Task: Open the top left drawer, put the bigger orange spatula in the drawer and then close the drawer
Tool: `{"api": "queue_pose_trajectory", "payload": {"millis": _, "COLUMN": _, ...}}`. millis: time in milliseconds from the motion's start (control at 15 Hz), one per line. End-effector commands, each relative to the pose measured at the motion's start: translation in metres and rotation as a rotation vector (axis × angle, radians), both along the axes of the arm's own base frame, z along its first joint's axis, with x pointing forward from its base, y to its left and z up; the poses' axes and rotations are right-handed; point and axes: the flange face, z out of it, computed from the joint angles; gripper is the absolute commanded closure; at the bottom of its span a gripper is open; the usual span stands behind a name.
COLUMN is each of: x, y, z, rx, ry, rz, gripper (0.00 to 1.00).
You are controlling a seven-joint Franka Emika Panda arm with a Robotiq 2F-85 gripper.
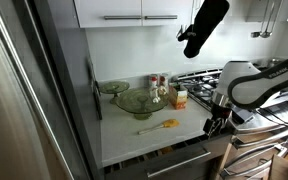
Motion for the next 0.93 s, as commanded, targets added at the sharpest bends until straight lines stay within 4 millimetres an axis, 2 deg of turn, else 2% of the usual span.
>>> {"api": "queue_pose_trajectory", "payload": {"millis": 0, "x": -0.011, "y": 0.007, "z": 0.033, "rx": -0.012, "ry": -0.072, "rz": -0.026, "gripper": 0.0}}
{"api": "queue_pose_trajectory", "payload": {"millis": 333, "x": -0.01, "y": 0.016, "z": 0.055, "rx": -0.001, "ry": -0.137, "rz": -0.015, "gripper": 0.0}}
{"api": "queue_pose_trajectory", "payload": {"millis": 867, "x": -0.003, "y": 0.039, "z": 0.049, "rx": 0.042, "ry": -0.162, "rz": 0.09, "gripper": 0.0}}
